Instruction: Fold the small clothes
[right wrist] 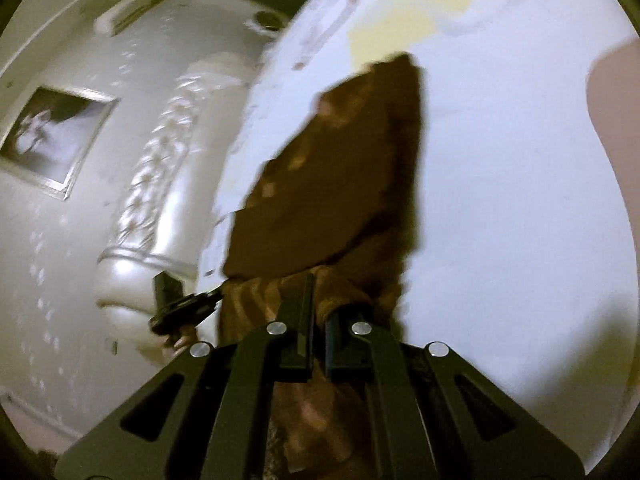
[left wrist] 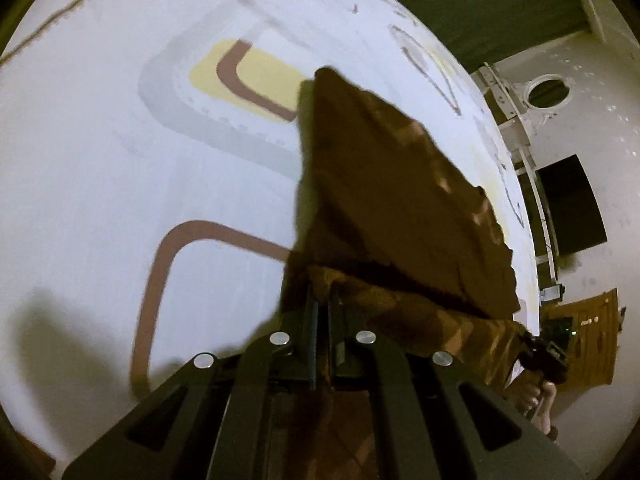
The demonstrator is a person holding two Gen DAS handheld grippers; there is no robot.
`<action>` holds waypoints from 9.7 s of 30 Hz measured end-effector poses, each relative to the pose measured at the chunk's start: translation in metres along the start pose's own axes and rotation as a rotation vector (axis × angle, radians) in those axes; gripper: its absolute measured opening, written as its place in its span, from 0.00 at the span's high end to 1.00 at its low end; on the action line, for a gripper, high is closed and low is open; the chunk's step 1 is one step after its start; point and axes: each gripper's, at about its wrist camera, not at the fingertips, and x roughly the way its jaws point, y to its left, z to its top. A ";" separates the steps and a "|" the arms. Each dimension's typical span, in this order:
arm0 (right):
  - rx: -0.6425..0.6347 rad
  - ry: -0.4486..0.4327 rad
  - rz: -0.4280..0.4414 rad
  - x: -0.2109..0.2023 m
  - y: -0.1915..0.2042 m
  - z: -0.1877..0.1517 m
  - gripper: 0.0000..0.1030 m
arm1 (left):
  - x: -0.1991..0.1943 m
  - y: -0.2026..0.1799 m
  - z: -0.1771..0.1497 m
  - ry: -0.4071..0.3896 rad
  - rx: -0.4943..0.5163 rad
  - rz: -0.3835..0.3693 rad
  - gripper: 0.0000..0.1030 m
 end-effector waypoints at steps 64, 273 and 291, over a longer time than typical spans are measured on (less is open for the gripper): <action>-0.062 0.073 0.226 -0.109 0.071 -0.127 0.96 | -0.140 -0.001 -0.123 -0.127 -0.101 -0.446 0.96; -0.726 0.459 -1.038 0.440 0.313 -0.001 0.69 | 0.015 -0.003 -0.023 -0.182 -0.081 -0.146 0.86; -0.651 0.360 -0.829 0.384 0.316 0.022 0.90 | 0.003 -0.025 -0.031 -0.230 0.090 0.058 0.90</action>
